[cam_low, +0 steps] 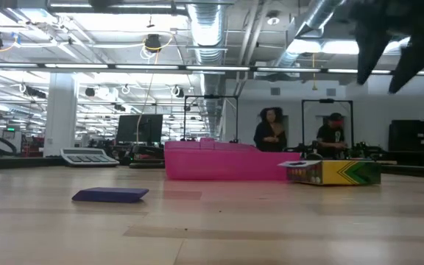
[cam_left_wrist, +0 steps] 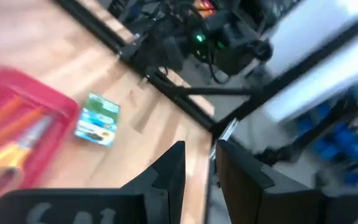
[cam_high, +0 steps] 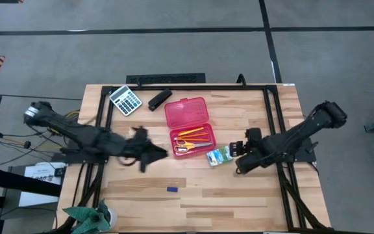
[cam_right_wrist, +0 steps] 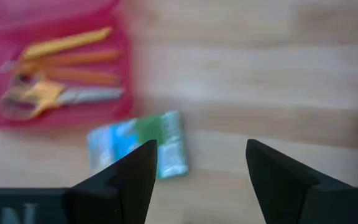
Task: Pack school essentials
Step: Put the blue crayon box into the red supply box
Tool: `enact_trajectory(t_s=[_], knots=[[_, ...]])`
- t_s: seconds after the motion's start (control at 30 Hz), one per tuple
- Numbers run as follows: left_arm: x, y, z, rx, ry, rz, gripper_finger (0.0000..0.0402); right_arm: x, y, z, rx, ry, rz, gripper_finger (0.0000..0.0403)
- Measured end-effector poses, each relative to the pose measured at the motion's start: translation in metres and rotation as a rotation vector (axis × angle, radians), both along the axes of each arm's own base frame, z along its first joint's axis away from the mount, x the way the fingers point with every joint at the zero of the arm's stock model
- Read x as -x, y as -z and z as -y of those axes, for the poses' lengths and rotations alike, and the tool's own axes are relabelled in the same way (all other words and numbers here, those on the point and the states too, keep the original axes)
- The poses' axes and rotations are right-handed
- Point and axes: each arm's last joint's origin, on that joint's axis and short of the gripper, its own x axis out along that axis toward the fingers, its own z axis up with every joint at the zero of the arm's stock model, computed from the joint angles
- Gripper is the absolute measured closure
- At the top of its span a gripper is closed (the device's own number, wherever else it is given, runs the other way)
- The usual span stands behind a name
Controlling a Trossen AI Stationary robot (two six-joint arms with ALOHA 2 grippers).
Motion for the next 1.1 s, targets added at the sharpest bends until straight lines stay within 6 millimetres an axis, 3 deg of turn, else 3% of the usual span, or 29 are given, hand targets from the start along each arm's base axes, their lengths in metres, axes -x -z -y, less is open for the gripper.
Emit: enact_trajectory(t_s=[0.23, 0.4, 0.63, 0.83, 1.1], knots=[[-0.054, 0.07, -0.02, 0.27, -0.046, 0.076, 0.0319, 0.024, 0.046, 0.016, -0.138, -0.104, 0.107, 0.0148], [-0.089, 0.11, -0.012, 0.378, -0.08, 0.061, 0.0319, 0.044, 0.067, 0.019, -0.16, -0.101, 0.136, 0.0148], [-0.127, 0.161, 0.0, 0.545, -0.135, -0.019, 0.0319, 0.049, 0.09, 0.018, -0.177, -0.121, 0.174, 0.0148], [-0.146, 0.178, 0.012, 0.644, -0.169, -0.059, 0.0304, 0.048, 0.101, 0.017, -0.16, -0.148, 0.149, 0.0148], [-0.161, 0.177, 0.004, 0.613, -0.256, -0.223, 0.0221, 0.044, 0.113, 0.017, -0.143, -0.187, 0.14, 0.0148]])
